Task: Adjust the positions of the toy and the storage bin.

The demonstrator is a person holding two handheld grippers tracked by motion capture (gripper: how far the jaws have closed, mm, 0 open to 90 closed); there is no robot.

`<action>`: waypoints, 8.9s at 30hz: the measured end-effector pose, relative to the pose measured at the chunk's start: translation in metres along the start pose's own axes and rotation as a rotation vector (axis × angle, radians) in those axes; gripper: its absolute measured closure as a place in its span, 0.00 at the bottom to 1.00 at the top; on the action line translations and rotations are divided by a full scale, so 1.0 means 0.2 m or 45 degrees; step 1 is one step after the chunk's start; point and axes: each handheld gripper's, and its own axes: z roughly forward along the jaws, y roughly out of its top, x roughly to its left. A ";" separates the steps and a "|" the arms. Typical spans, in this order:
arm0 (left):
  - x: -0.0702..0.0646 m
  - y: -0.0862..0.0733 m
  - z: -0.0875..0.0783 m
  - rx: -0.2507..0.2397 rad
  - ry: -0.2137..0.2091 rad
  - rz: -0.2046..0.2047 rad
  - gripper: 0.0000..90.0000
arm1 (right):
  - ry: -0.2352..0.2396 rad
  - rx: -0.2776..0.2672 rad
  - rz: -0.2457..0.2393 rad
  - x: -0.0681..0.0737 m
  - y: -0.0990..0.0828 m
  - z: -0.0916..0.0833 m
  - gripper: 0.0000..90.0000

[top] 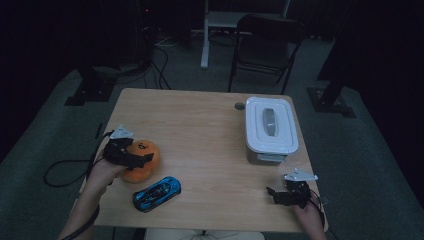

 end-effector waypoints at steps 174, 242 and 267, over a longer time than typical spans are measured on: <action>-0.25 0.46 0.95 0.209 0.027 0.164 0.02 | -0.095 -0.084 0.152 -0.15 0.68 0.49 0.28; -0.60 0.36 0.81 0.244 -0.045 0.337 0.02 | 0.150 -0.133 0.068 -0.26 0.52 0.34 0.31; -0.96 0.09 0.68 0.279 -0.288 0.480 0.01 | 0.360 -0.090 -0.093 -0.24 0.42 0.23 0.32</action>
